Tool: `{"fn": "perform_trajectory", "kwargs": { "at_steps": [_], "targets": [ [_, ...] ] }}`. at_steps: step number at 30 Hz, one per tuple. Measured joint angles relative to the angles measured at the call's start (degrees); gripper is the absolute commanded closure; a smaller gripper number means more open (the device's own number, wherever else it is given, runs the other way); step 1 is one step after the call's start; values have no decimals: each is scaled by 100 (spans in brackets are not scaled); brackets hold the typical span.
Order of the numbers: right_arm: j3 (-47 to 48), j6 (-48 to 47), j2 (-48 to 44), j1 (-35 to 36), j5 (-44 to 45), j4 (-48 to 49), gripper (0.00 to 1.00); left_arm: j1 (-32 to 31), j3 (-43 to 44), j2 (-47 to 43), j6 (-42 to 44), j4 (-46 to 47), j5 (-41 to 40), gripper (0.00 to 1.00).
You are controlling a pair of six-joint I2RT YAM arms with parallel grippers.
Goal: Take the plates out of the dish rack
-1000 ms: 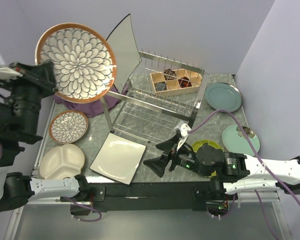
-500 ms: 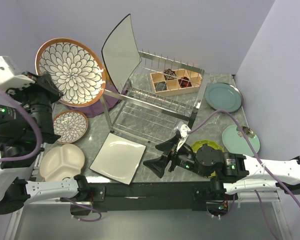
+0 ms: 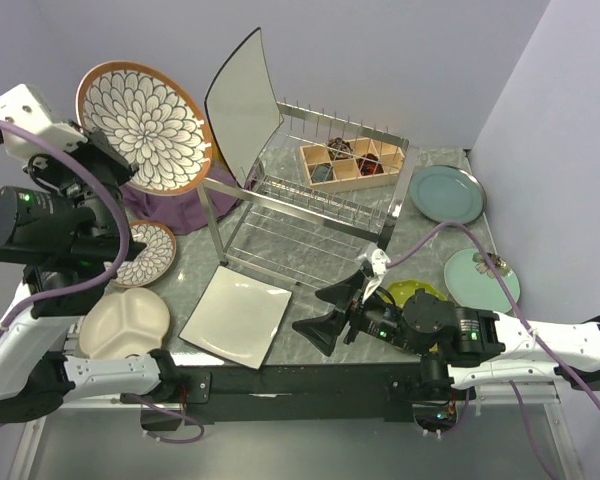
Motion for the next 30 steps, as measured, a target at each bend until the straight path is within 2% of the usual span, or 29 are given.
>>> {"fn": "perform_trajectory", "kwargs": {
  "at_steps": [5, 12, 18, 25, 30],
  "targets": [
    [-79, 28, -35, 0, 0, 17, 0, 332, 431, 319, -149, -168, 70, 99],
    [-107, 33, -96, 0, 0, 31, 0, 542, 529, 448, -87, -70, 131, 99],
    [-155, 33, -105, 0, -17, 44, 0, 1014, 1320, 1014, -203, -358, 313, 99],
    [-179, 35, -111, 0, -42, 42, 0, 2479, 2494, 1897, -1631, -2100, 1351, 99],
    [-293, 33, -199, 0, -37, 35, 0, 4065, 2809, 2288, -3139, -3442, 2979, 99]
  ]
}}
